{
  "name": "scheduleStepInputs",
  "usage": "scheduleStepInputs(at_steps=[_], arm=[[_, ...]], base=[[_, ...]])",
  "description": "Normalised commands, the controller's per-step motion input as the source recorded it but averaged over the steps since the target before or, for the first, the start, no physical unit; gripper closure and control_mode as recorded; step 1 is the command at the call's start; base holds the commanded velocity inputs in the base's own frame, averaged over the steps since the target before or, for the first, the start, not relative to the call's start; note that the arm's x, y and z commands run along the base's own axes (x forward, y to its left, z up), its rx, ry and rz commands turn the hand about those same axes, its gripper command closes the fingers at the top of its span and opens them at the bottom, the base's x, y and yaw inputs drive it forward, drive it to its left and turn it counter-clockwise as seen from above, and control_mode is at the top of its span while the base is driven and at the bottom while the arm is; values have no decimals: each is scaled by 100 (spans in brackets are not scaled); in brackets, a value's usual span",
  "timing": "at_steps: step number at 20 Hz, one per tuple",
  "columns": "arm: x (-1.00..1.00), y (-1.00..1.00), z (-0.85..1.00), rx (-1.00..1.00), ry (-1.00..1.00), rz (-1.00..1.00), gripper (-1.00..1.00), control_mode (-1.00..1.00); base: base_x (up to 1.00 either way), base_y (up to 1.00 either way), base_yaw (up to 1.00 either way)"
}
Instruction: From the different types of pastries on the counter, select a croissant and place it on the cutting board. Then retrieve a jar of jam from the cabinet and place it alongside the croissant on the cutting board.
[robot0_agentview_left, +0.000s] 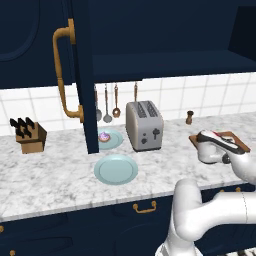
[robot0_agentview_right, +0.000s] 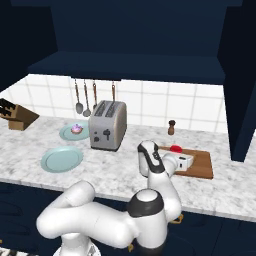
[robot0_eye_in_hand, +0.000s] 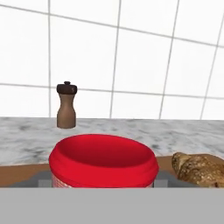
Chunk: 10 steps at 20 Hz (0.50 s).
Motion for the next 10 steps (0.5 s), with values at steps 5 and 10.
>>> scheduleStepInputs(at_steps=[5, 10], arm=[[-2, -1, -27, 0, 0, 0, -100, -100], [-74, -12, 0, 2, -5, 0, -100, -100]], base=[[0, 0, 0], [0, 0, 0]])
